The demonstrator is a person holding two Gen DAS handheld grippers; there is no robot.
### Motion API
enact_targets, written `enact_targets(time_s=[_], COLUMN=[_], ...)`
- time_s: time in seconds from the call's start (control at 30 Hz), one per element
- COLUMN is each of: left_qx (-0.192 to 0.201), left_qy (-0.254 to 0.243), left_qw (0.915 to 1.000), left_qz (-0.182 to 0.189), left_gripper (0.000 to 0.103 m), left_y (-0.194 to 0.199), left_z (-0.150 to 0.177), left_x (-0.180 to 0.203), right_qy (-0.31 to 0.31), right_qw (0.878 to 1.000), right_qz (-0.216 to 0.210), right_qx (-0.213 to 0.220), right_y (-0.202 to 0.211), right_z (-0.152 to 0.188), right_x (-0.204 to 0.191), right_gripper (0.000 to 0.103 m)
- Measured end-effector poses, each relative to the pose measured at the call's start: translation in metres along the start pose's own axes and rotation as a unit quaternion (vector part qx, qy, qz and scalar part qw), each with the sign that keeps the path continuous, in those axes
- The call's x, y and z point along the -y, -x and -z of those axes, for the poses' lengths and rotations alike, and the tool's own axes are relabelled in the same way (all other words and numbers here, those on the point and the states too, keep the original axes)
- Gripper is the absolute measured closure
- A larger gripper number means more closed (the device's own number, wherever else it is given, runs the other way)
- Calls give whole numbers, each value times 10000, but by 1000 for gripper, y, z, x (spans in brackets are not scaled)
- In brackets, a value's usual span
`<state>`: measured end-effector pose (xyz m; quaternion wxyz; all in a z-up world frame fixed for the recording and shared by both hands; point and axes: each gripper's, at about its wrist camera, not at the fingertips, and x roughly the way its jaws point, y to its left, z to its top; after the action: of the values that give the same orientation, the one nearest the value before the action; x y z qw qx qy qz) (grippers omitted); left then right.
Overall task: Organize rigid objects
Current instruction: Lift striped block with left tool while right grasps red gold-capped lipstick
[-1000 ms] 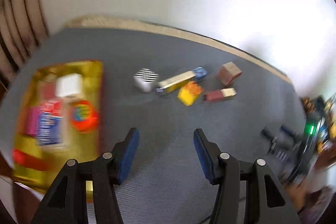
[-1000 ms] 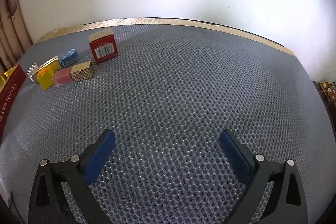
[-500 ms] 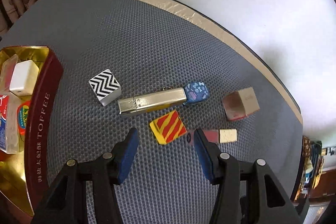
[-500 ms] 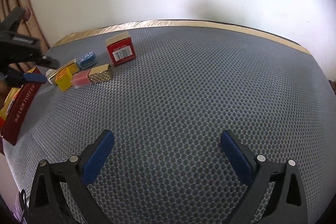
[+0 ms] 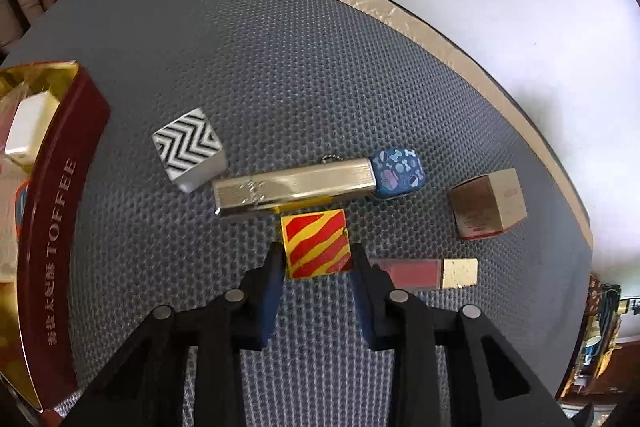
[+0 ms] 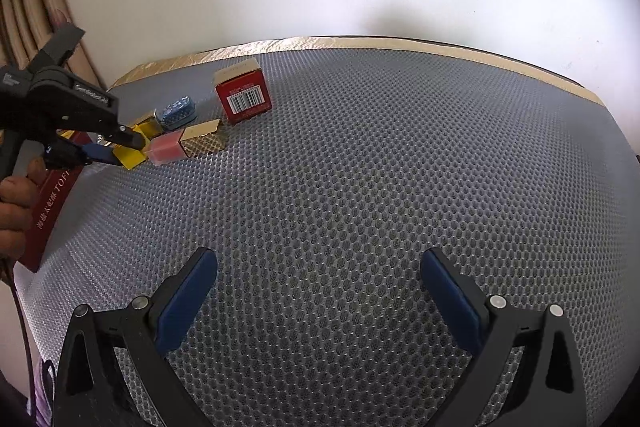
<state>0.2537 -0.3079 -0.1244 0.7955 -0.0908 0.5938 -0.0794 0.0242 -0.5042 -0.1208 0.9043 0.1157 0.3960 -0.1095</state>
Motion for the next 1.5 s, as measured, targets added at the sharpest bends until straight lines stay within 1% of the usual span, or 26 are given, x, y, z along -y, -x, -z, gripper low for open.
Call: enact_targets(time_s=[0.13,0.2,0.23,0.27,0.33,0.4,0.43,0.47,0.53,0.6,0.67,0.73,0.83,0.97,1.0,1.03,1.07,1.1,1.2,1.27,1.33,1.37,1.4,1.43,1.47,1.5], left_qx=[-194,-329,-361,-359,-350,-337,-322,-320,-319,-274,-221,-141,-39,94,104,111,116,119,105,128,128,103,60,33,38,47], left_qy=[-40,-137,-248,-312,-441,-568,-604,-632,-686,-747,-821,-891,-1048,-1223,-1232,-1241,-1251,-1250,-1173,-1175,-1175,-1206,-1276,-1369,-1469,-1618], left_qw=[9995,9986,9982,9979,9974,9968,9966,9964,9959,9956,9951,9947,9934,9914,9913,9911,9909,9909,9919,9921,9923,9919,9909,9895,9880,9858], left_qz=[262,396,422,430,449,454,460,476,506,503,507,486,474,448,456,465,479,482,482,418,372,381,417,465,479,444], left_gripper=[71,71,71,71,71,71,71,71,71,71,71,71,73,73,73,73,73,73,73,73,73,73,73,72,70,68], left_y=[9,14,18,21,27,32,37,42,47,58,65,71,79,90,91,92,91,90,90,89,89,90,89,87,87,86], left_z=[19,33,42,48,59,69,75,82,88,97,102,104,106,106,106,105,103,102,101,100,100,100,99,98,96,95], left_x=[-16,-26,-31,-34,-42,-48,-53,-60,-64,-70,-74,-80,-76,-76,-77,-77,-77,-77,-79,-81,-83,-82,-80,-78,-77,-74], right_qy=[-44,27,227,442,1014,1762,2142,2633,3375,3951,4382,4698,4944,5205,5205,5105,4891,4712,4201,4143,4056,4037,4070,4136,4277,4483], right_qw=[9999,9994,9977,9957,9897,9772,9687,9553,9328,9106,8908,8738,8600,8405,8382,8416,8506,8559,8719,8737,8779,8797,8784,8762,8710,8624], right_qz=[-87,-320,-609,-773,-971,-1142,-1205,-1297,-1245,-1202,-1144,-1083,-943,-800,-729,-791,-893,-918,-957,-921,-845,-754,-686,-632,-577,-559], right_qx=[75,122,183,236,295,318,353,353,203,-137,-368,-639,-848,-1274,-1454,-1576,-1714,-1922,-2328,-2378,-2401,-2398,-2408,-2391,-2349,-2283], right_y=[3,6,11,14,20,24,25,24,17,1,-15,-34,-55,-86,-96,-102,-105,-110,-116,-112,-107,-104,-101,-96,-90,-86], right_z=[0,-1,-2,-3,-8,-19,-25,-32,-43,-59,-74,-86,-93,-96,-97,-100,-107,-111,-116,-114,-112,-110,-108,-102,-97,-93], right_x=[2,2,-3,-8,-24,-46,-57,-70,-93,-114,-131,-144,-152,-155,-155,-154,-152,-150,-142,-140,-138,-139,-141,-144,-148,-152], right_gripper=[2,2,2,2,2,2,2,2,2,3,6,18,19,22,26,26,26,28,31,36,43,44,46,50,51,50])
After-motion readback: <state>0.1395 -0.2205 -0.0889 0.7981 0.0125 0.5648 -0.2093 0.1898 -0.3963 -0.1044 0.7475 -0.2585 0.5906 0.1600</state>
